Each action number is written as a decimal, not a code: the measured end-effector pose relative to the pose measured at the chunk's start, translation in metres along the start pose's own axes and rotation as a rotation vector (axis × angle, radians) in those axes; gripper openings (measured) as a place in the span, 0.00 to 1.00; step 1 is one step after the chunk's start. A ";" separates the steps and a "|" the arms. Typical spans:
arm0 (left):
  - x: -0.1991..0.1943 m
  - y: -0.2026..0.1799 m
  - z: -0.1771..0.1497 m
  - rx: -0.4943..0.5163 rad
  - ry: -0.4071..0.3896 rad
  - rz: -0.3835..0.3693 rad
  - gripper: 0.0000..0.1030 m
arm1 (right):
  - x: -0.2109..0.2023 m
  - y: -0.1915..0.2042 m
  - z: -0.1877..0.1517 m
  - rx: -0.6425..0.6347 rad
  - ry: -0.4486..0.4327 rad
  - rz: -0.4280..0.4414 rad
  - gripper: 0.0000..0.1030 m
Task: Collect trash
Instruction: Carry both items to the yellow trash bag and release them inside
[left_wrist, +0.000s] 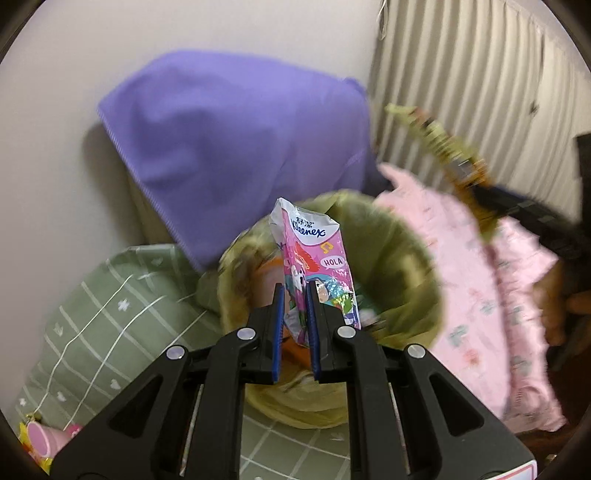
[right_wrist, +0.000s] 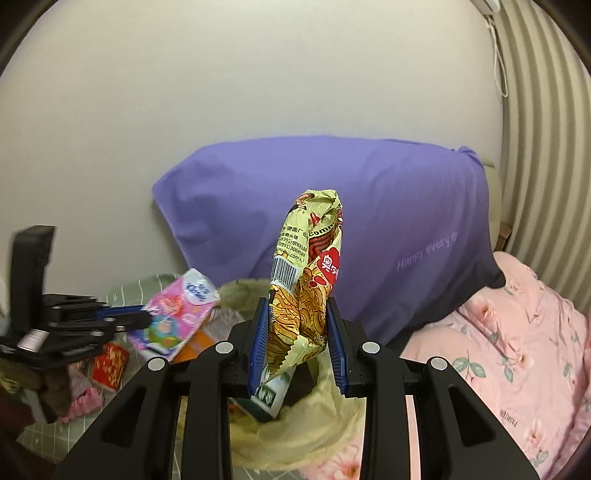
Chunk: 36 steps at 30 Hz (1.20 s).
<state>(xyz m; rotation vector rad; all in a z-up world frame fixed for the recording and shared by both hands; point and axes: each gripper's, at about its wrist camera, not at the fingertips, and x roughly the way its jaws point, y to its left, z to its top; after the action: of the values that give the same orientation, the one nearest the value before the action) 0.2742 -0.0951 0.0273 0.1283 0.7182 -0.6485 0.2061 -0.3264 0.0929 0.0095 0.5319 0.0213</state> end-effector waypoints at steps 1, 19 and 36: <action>0.005 0.001 -0.006 -0.007 0.004 0.006 0.10 | 0.002 0.001 -0.004 0.003 0.012 0.018 0.28; 0.089 -0.001 -0.004 0.022 0.164 -0.129 0.10 | 0.102 0.028 -0.050 0.020 0.307 0.084 0.28; 0.033 0.047 -0.005 -0.164 0.051 -0.176 0.48 | 0.086 0.031 -0.062 0.025 0.245 0.022 0.41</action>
<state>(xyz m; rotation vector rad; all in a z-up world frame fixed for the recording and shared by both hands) 0.3179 -0.0732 -0.0028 -0.0711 0.8348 -0.7531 0.2485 -0.2931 -0.0035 0.0375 0.7767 0.0379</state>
